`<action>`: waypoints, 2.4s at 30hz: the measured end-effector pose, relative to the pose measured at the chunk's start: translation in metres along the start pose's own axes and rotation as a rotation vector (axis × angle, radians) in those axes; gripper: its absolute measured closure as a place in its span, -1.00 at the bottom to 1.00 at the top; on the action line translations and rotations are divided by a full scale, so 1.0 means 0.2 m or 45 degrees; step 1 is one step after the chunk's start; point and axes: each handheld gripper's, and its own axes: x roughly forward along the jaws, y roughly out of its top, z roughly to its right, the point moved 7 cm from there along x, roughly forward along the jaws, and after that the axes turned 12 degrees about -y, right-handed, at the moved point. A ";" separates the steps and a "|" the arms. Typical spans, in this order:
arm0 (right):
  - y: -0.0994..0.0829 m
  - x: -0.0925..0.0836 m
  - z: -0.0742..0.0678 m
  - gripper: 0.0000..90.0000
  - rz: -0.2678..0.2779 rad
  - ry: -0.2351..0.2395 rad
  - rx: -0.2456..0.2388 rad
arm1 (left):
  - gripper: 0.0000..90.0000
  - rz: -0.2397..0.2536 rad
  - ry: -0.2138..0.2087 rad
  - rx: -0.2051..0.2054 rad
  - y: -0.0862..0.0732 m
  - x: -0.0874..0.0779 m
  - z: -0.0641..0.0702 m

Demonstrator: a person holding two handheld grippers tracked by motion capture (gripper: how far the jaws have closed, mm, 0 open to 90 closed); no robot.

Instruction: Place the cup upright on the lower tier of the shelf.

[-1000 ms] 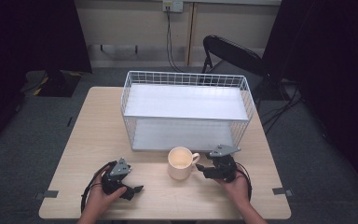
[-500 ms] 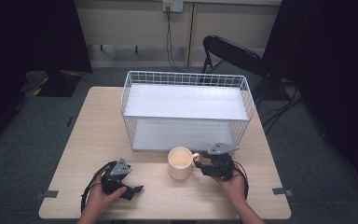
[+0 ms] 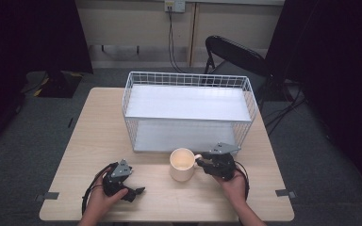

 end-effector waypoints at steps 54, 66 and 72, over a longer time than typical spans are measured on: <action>0.04 -0.03 -0.01 0.85 0.106 -0.050 0.073 | -0.89 0.000 0.000 -0.001 0.00 0.00 0.00; 0.05 -0.04 0.00 0.87 0.129 -0.061 0.118 | -0.89 0.000 0.000 0.000 0.00 0.00 0.00; 0.06 -0.05 0.03 0.87 0.145 -0.076 0.133 | -0.89 0.000 0.000 0.000 0.00 0.00 0.00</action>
